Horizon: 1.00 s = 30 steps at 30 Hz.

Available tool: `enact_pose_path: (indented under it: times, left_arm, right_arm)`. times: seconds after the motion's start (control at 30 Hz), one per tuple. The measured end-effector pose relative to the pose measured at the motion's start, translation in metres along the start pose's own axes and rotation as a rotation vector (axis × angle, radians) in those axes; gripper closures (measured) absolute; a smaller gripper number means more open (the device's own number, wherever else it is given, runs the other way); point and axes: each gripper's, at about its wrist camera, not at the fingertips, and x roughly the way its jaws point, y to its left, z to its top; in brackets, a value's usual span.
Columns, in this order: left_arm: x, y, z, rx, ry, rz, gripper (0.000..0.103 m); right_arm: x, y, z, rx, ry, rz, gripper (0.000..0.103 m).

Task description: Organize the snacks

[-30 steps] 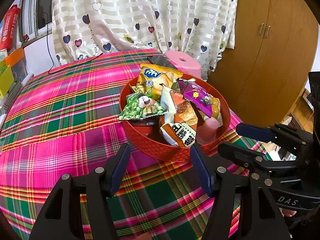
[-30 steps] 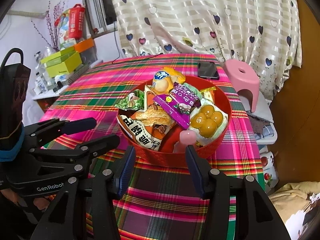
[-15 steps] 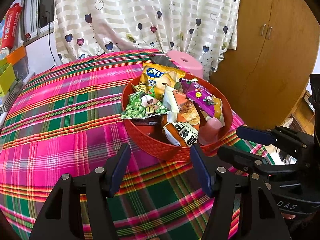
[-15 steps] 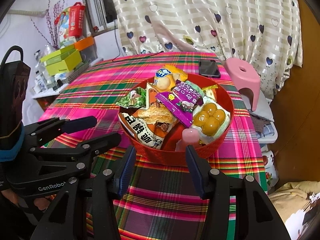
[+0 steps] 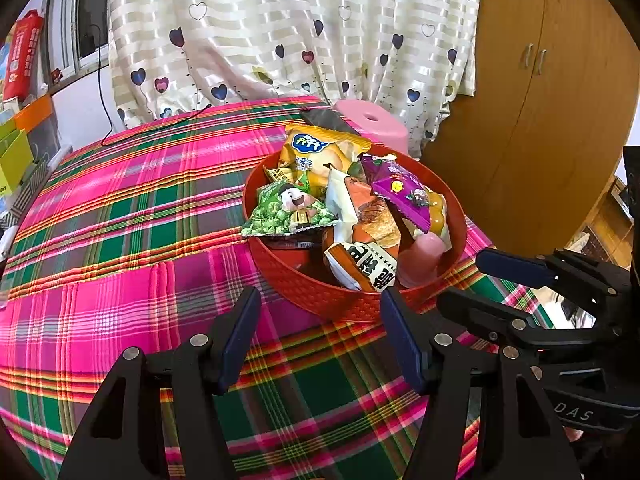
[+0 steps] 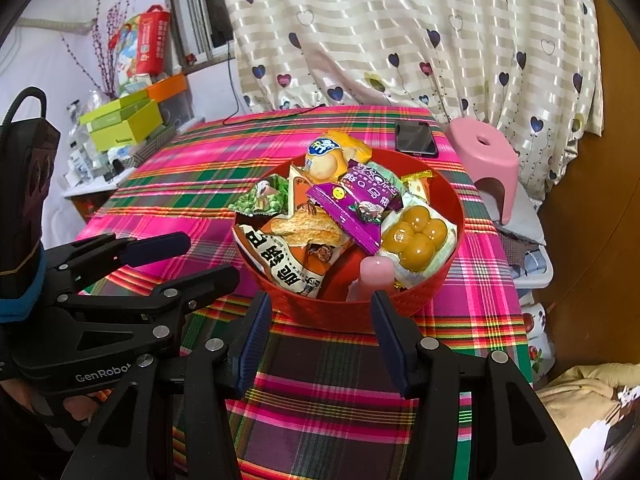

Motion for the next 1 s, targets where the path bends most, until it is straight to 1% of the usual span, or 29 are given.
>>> enact_pose_path:
  times: [1.0]
  left_arm:
    - [0.0011,-0.0022,-0.0022,0.001,0.003,0.003,0.040]
  right_arm:
    - [0.0003,-0.0010,-0.0004,0.002,0.006,0.000,0.052]
